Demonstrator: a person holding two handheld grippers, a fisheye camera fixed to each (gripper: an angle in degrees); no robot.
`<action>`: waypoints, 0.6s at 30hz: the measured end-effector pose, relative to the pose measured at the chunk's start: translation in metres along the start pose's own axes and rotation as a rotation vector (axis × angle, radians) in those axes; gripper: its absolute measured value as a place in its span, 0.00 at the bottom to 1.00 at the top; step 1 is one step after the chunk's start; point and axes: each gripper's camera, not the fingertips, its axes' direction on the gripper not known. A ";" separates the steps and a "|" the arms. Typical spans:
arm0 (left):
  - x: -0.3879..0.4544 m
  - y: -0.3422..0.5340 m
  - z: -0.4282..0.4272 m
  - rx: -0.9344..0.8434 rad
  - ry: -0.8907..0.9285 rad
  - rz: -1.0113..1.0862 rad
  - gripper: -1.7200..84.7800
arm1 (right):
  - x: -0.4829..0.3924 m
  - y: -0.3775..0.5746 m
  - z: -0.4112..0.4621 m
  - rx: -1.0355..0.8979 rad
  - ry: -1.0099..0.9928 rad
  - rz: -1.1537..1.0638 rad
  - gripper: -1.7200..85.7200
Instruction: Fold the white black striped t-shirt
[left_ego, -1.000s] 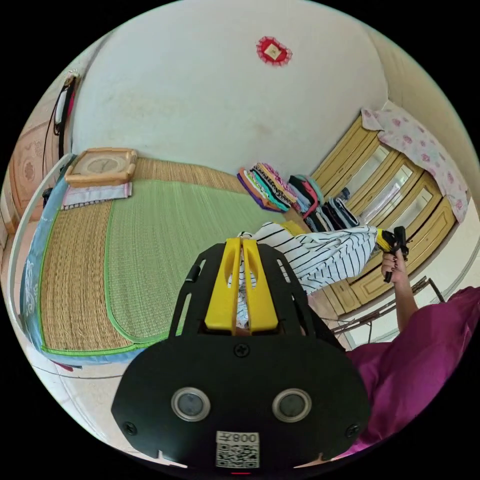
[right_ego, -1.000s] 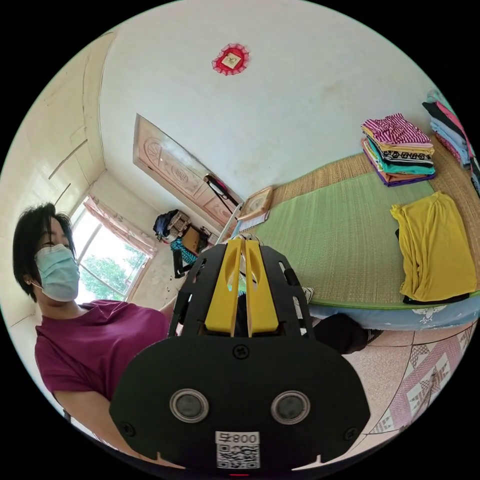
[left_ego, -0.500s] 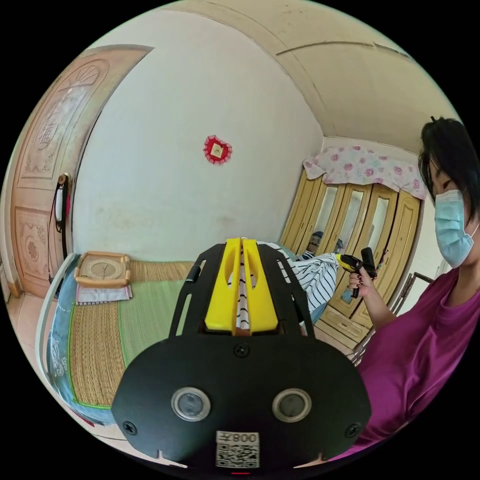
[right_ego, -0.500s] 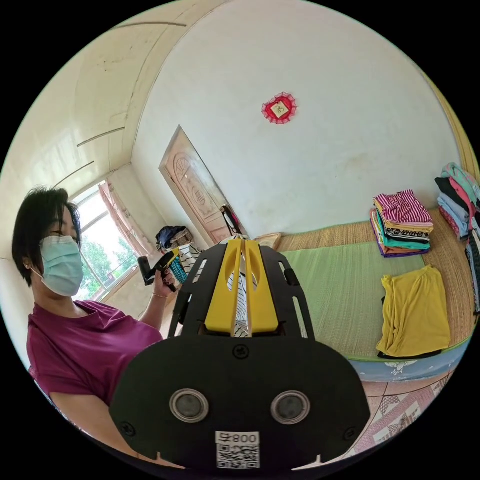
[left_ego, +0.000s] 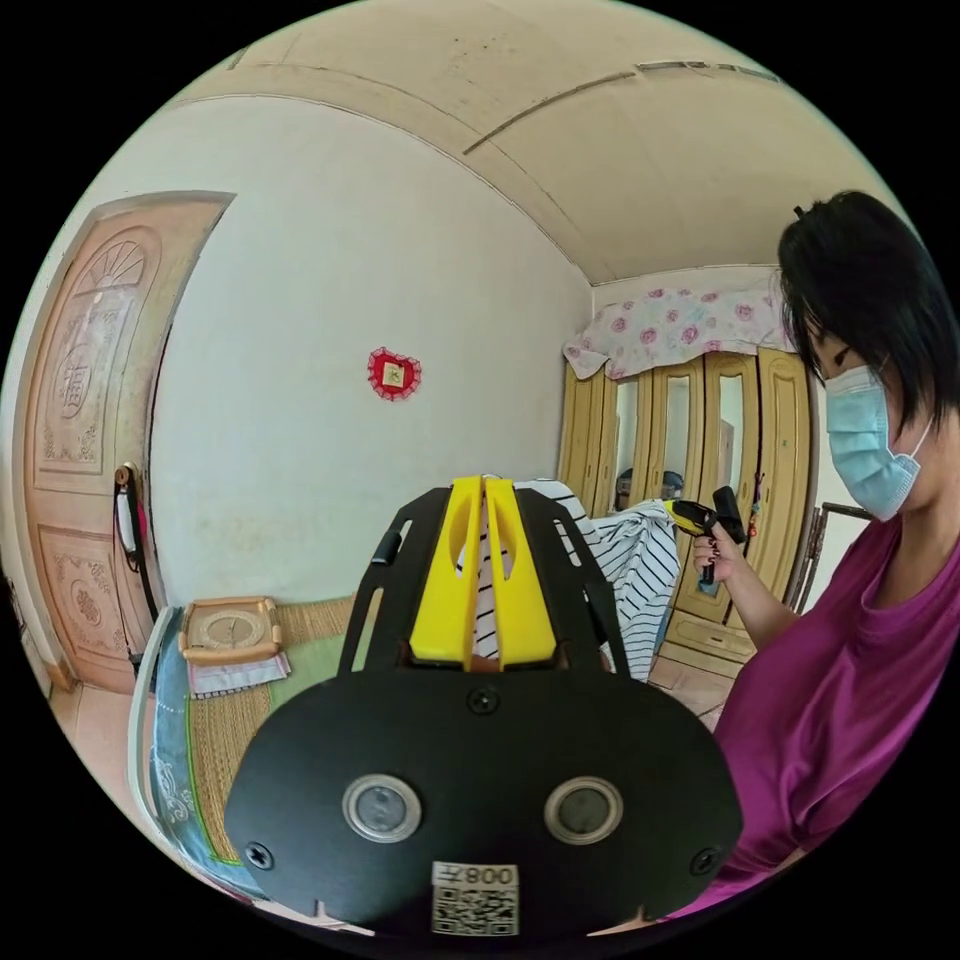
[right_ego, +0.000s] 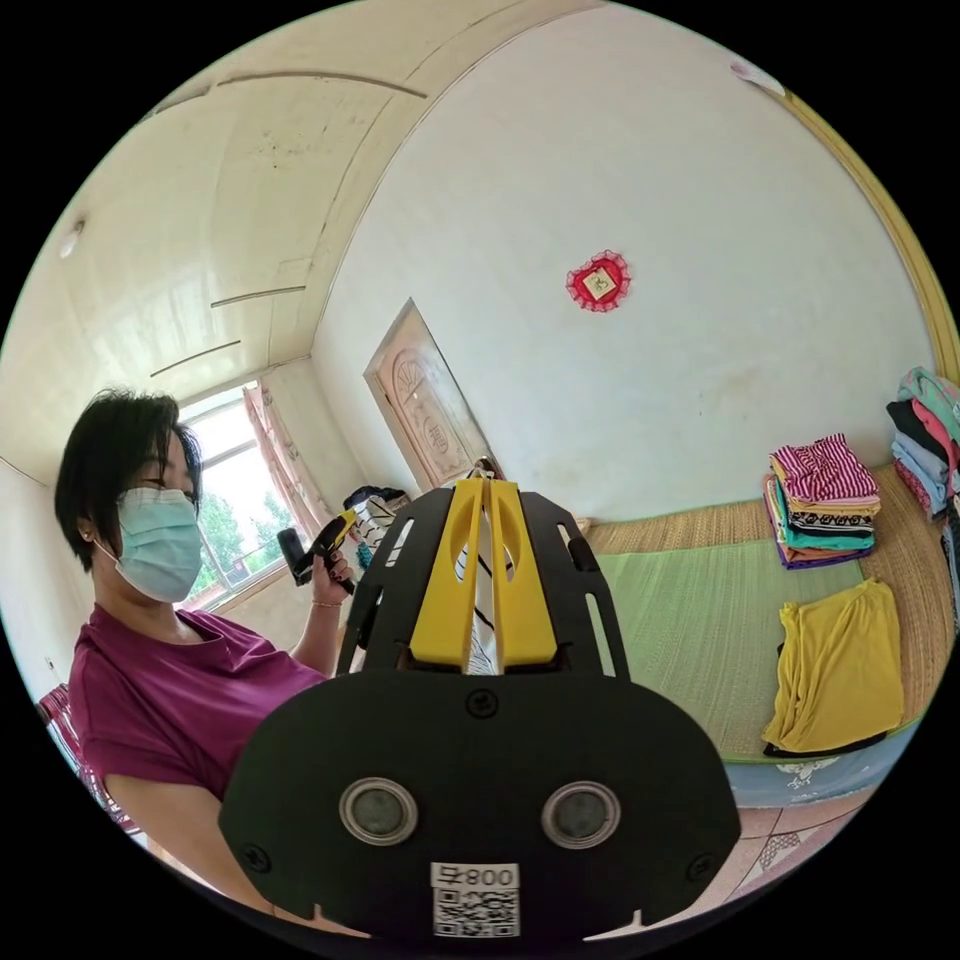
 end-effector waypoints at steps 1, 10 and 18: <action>0.001 -0.003 -0.004 0.005 0.000 0.004 0.02 | -0.003 0.000 -0.006 0.002 -0.005 -0.005 0.03; 0.019 -0.048 -0.058 0.075 -0.020 0.071 0.02 | -0.026 -0.005 -0.048 0.027 -0.062 -0.042 0.03; 0.031 -0.075 -0.091 0.114 -0.041 0.137 0.02 | -0.047 -0.003 -0.081 0.060 -0.104 -0.077 0.03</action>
